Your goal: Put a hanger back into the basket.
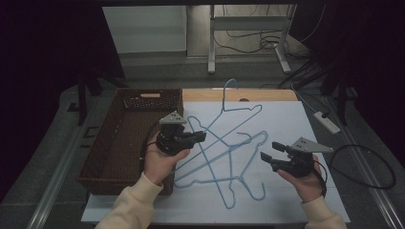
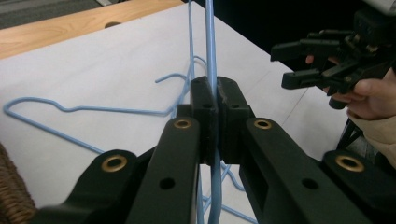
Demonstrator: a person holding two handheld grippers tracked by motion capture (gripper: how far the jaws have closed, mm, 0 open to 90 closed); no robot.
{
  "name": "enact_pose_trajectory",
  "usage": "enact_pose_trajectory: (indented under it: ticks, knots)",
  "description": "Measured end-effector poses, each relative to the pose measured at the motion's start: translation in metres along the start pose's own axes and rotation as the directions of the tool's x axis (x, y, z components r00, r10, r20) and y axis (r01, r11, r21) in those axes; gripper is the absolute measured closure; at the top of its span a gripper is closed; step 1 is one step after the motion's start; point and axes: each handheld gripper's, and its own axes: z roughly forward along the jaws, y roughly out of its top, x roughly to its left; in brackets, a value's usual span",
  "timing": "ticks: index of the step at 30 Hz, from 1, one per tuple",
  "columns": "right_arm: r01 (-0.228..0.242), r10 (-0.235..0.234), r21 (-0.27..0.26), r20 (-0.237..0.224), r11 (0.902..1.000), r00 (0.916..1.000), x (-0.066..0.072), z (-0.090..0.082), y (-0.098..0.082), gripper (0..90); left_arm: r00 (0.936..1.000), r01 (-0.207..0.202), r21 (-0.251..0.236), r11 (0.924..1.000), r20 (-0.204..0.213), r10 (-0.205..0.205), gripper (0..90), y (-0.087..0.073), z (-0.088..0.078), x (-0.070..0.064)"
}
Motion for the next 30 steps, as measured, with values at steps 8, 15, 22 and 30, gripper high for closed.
enact_pose_trajectory:
  ticks: [8, 15, 22, 30]
  knots:
    - [-0.010, 0.010, 0.014, 0.010, 0.9998, 0.9999, -0.007, 0.001, -0.014, 34.6, 1.0000, 0.007, -0.027, 0.9996, -0.002, -0.007, 87.2, 0.002, -0.015, 0.009]
    - [-0.028, 0.027, 0.024, 0.020, 0.9993, 0.9994, -0.011, 0.001, -0.020, 34.0, 0.9999, 0.010, -0.048, 0.9988, -0.008, -0.011, 87.2, 0.004, -0.026, 0.015]
    - [-0.030, 0.029, 0.043, 0.033, 0.9986, 0.9990, -0.014, 0.001, -0.027, 34.0, 0.9998, 0.013, -0.079, 0.9968, -0.017, -0.014, 87.2, 0.005, -0.043, 0.023]
    - [-0.040, 0.038, 0.050, 0.046, 0.9979, 0.9982, -0.018, -0.001, -0.032, 33.9, 0.9992, 0.021, -0.108, 0.9939, -0.030, -0.025, 87.2, 0.003, -0.059, 0.033]
